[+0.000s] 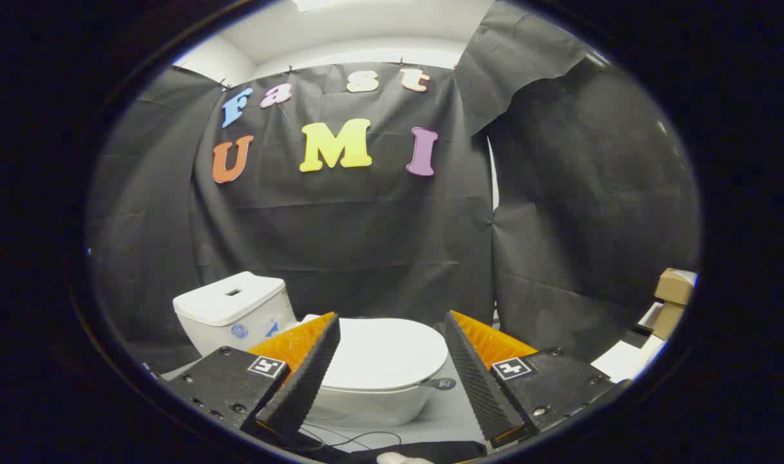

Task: Open the toilet lid.

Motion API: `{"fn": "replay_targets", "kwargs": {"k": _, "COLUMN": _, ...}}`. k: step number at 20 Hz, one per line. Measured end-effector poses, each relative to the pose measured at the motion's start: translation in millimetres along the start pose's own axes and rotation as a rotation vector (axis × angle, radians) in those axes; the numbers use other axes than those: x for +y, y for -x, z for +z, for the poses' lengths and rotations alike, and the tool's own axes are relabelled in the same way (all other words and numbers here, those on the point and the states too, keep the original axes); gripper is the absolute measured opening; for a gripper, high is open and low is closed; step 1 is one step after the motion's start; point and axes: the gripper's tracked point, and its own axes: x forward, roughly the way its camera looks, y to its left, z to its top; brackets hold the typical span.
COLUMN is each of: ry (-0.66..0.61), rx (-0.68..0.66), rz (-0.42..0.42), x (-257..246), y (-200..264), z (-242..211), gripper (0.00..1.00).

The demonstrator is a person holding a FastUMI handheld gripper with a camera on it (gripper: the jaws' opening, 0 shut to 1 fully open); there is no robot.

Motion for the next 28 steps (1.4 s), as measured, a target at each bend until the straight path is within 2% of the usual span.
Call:
{"fn": "replay_targets", "kwargs": {"k": 17, "ry": -0.019, "rx": 0.004, "rz": 0.001, "x": -9, "y": -20, "z": 2, "gripper": 1.00}}
{"fn": "replay_targets", "kwargs": {"k": 23, "ry": -0.089, "rx": 0.034, "rz": 0.018, "x": -30, "y": -70, "z": 4, "gripper": 1.00}}
{"fn": "replay_targets", "kwargs": {"k": 28, "ry": -0.243, "rx": 0.126, "rz": -0.015, "x": -69, "y": -132, "z": -20, "gripper": 0.98}}
